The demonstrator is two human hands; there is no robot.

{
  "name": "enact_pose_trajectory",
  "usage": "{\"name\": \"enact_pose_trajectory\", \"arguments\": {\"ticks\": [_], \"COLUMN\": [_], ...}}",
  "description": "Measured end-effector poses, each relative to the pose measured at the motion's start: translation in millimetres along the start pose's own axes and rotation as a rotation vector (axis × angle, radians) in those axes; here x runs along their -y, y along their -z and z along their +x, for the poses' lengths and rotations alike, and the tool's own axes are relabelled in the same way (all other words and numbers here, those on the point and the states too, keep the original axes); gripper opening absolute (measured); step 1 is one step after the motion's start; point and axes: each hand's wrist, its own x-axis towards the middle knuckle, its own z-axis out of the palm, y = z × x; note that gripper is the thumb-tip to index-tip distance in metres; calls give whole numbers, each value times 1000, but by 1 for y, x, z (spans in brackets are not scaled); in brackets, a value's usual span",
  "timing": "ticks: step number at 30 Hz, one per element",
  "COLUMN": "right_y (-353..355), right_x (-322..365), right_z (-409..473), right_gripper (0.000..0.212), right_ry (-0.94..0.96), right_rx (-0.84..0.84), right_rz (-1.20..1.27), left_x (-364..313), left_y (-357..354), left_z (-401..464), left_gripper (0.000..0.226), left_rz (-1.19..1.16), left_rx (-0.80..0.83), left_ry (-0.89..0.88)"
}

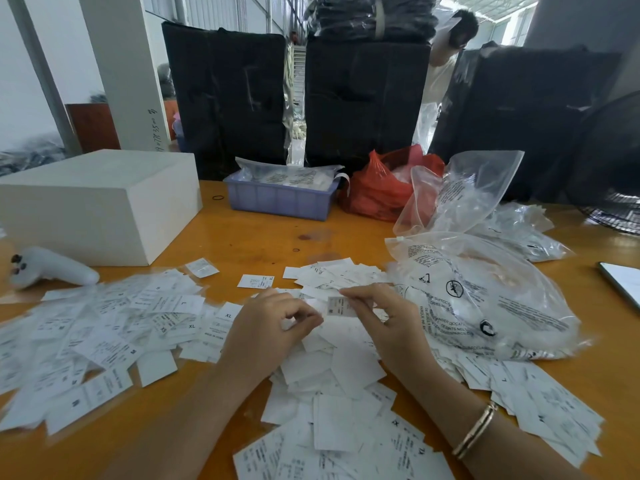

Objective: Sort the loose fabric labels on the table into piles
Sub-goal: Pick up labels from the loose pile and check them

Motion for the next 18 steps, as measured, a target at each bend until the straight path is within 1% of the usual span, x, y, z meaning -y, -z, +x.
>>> {"name": "enact_pose_trajectory", "arguments": {"ticks": [2, 4, 11, 18], "right_y": [3, 4, 1, 3], "right_x": [1, 1, 2, 3], "right_z": [0, 1, -1, 0], "right_gripper": [33, 38, 31, 31], "right_ry": [-67, -106, -85, -97], "right_rx": [-67, -83, 19, -47], "right_rz": [66, 101, 74, 114], "left_x": [0, 0, 0, 0], "left_y": [0, -1, -1, -1], "left_z": [0, 1, 1, 1], "left_gripper": [34, 34, 27, 31], "left_rz": [-9, -14, -4, -2], "left_rx": [-4, -5, -3, -13], "left_ry": [11, 15, 4, 7]}}
